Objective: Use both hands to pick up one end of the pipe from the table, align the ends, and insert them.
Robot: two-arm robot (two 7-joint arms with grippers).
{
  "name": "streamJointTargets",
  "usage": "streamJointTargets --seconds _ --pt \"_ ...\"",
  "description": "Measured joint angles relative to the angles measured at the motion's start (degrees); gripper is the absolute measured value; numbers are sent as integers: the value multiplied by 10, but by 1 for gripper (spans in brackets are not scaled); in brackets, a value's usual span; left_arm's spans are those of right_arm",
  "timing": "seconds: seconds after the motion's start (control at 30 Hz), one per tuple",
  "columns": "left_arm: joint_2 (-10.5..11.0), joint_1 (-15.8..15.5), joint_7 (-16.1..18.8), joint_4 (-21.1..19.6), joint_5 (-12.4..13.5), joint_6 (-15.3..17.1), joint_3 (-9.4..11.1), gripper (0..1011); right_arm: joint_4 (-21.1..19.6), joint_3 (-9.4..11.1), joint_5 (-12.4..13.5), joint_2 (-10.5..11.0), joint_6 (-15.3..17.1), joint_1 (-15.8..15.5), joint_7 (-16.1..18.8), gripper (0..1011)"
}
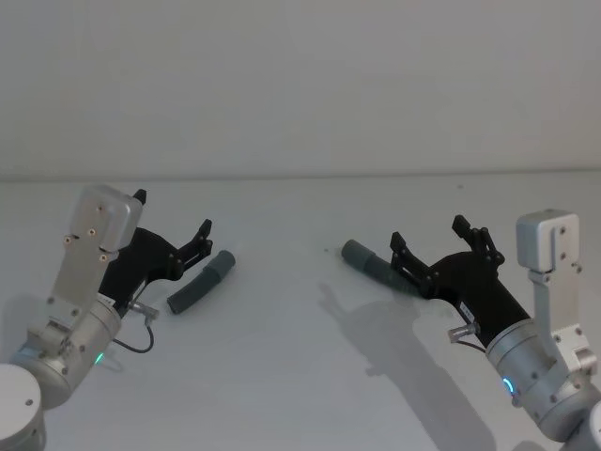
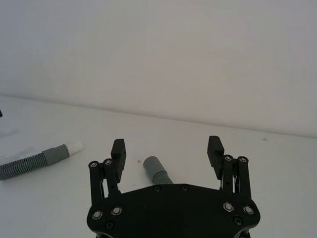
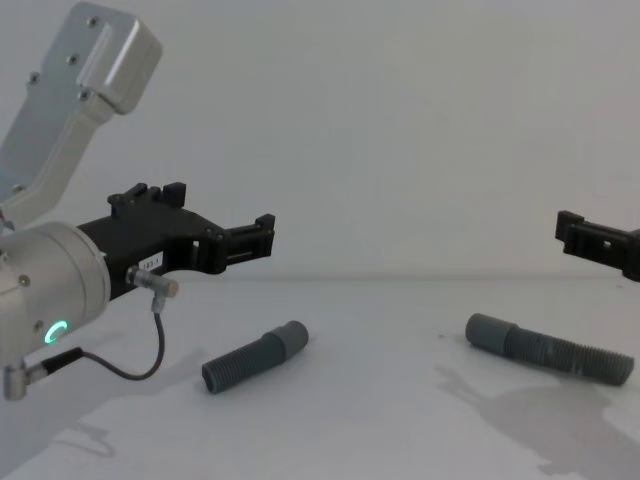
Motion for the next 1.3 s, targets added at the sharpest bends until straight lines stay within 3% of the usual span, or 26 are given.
streamJointTargets --seconds 1.3 --pt "0 0 0 0 0 0 0 1001 0 0 0 0 0 0 0 1000"
